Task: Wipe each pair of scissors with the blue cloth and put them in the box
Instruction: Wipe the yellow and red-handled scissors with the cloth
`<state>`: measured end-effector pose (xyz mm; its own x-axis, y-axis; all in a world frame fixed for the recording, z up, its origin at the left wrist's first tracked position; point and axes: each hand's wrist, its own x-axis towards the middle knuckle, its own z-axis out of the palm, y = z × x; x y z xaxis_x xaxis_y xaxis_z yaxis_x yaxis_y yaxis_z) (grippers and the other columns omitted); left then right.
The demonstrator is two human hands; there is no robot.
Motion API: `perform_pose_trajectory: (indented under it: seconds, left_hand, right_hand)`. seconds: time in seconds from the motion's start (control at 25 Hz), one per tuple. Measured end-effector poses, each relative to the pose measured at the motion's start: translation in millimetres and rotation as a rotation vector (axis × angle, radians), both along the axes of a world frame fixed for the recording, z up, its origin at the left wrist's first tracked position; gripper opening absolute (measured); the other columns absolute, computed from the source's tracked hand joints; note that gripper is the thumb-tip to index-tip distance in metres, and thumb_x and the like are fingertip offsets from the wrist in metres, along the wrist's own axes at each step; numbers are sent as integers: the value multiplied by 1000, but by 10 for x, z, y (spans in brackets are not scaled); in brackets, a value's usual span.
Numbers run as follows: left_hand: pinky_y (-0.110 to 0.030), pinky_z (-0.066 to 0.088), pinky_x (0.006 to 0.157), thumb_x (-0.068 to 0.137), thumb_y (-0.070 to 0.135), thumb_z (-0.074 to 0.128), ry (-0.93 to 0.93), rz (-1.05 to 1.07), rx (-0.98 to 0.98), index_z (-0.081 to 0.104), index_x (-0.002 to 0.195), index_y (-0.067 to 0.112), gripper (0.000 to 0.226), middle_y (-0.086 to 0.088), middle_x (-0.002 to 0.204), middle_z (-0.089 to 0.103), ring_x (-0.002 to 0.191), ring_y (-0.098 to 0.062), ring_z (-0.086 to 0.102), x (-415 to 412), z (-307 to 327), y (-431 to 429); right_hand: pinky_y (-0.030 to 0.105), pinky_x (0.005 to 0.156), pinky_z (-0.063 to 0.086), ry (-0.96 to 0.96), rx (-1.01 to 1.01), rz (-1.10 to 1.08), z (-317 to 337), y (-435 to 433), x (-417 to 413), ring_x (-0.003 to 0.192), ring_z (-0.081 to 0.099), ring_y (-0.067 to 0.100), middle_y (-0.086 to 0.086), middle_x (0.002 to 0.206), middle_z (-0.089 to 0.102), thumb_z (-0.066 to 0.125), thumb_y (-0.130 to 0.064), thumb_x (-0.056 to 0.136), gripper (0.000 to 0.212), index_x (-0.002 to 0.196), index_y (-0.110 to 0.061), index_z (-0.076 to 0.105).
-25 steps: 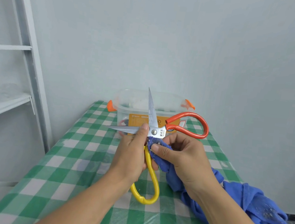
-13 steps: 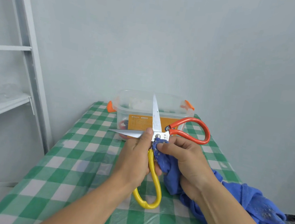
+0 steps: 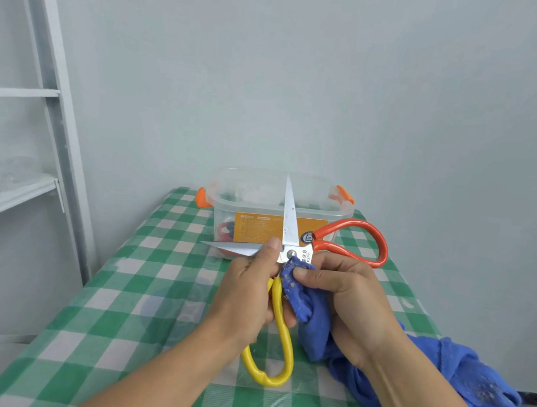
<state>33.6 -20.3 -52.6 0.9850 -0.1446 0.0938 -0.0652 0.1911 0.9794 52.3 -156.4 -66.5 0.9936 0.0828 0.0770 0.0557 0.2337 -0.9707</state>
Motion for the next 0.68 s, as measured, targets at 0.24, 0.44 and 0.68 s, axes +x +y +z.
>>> perform_pose_trajectory:
  seconds: [0.24, 0.44, 0.68]
  left_hand:
    - [-16, 22, 35, 101, 51, 42, -10, 61, 29, 62, 85, 1, 56, -7, 48, 39, 31, -12, 31, 148, -65, 61]
    - [-21, 33, 34, 102, 45, 49, 65, 44, -54, 53, 94, 7, 39, -9, 59, 45, 39, -13, 39, 185, -108, 80]
    - [-17, 34, 42, 104, 35, 46, -173, 105, -38, 61, 86, 21, 27, 5, 57, 48, 43, -9, 41, 185, -141, 4]
  right_hand:
    - [34, 62, 44, -51, -22, -101, -6, 2, 14, 69, 51, 33, 24, 77, 54, 77, -2, 66, 26, 77, 12, 59]
    - [34, 63, 50, -76, 15, -125, -3, -4, -14, 64, 60, 31, 24, 73, 62, 67, 7, 82, 16, 68, 1, 64]
    - [33, 63, 52, -13, 93, -79, -11, 63, 1, 67, 61, 31, 26, 81, 61, 80, 0, 66, 36, 86, 18, 57]
